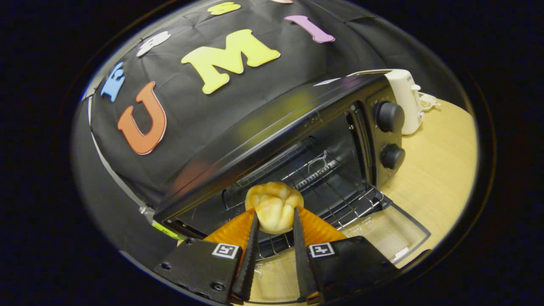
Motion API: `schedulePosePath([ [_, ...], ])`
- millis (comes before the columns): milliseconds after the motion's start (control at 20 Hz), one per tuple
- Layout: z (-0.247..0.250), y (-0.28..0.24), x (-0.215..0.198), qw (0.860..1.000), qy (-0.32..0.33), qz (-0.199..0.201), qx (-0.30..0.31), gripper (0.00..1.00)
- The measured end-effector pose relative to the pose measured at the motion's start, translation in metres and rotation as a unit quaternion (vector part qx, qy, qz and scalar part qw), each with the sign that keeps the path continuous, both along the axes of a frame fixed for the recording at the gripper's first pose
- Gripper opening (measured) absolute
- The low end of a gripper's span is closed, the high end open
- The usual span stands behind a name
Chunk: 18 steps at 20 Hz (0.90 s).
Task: Open the toaster oven, put the food inside, and close the toaster oven door.
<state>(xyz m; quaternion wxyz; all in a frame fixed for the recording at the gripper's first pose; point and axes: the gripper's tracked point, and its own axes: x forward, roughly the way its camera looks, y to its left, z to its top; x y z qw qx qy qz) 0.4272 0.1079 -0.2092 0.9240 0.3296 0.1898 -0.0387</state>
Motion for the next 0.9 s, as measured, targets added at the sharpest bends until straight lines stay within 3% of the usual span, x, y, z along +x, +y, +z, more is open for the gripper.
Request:
schedulePosePath([
  [100,-0.004,0.001,0.007,1.000,-0.002,-0.004,-0.017,0.48],
  [700,0.001,-0.003,-0.007,0.999,-0.015,-0.016,-0.039,0.99],
  [900,0.010,0.000,-0.033,0.998,-0.026,-0.005,-0.048,1.00],
])
